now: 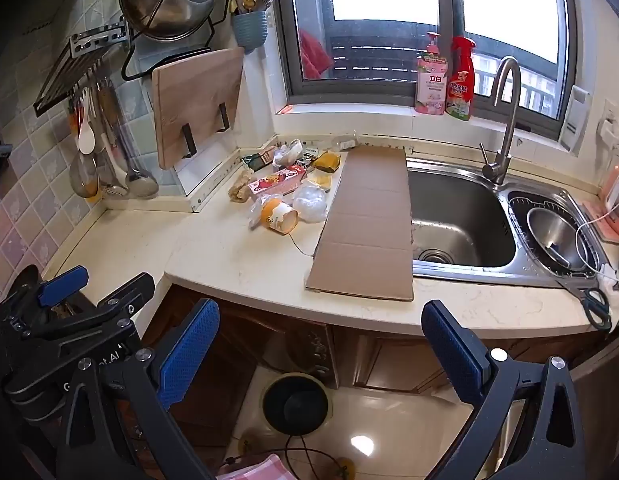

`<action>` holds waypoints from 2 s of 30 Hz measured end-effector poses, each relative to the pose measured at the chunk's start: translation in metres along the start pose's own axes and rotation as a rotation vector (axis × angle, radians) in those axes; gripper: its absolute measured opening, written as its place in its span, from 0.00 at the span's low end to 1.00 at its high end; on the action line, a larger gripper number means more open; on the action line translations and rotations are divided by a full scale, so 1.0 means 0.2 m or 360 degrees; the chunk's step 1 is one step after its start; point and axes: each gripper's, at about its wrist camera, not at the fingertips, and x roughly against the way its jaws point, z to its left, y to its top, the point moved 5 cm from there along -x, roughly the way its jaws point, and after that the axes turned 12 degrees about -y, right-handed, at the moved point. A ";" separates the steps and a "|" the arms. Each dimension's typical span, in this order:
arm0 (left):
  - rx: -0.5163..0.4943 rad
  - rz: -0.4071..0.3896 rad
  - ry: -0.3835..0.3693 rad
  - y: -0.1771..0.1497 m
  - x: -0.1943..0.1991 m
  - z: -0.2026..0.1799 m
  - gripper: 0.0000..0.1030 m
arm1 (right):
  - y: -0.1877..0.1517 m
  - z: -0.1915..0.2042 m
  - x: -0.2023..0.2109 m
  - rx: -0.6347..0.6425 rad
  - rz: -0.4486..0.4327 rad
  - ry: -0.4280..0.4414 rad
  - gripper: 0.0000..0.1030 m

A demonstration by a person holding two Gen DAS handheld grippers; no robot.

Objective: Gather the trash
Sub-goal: 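Move both tools toward the trash pile on the counter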

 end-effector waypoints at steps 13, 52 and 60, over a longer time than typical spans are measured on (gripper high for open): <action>-0.0015 0.0060 -0.0052 0.02 -0.08 0.01 0.79 | 0.00 0.03 -0.01 -0.0014 0.0024 -0.0024 0.99; 0.0042 -0.0017 -0.0010 0.02 0.00 -0.01 0.79 | 0.04 0.03 0.02 0.0010 -0.0055 -0.0017 0.99; 0.0032 -0.0040 0.0004 0.04 0.03 -0.03 0.79 | 0.05 0.01 0.04 0.0008 -0.0073 -0.0003 0.99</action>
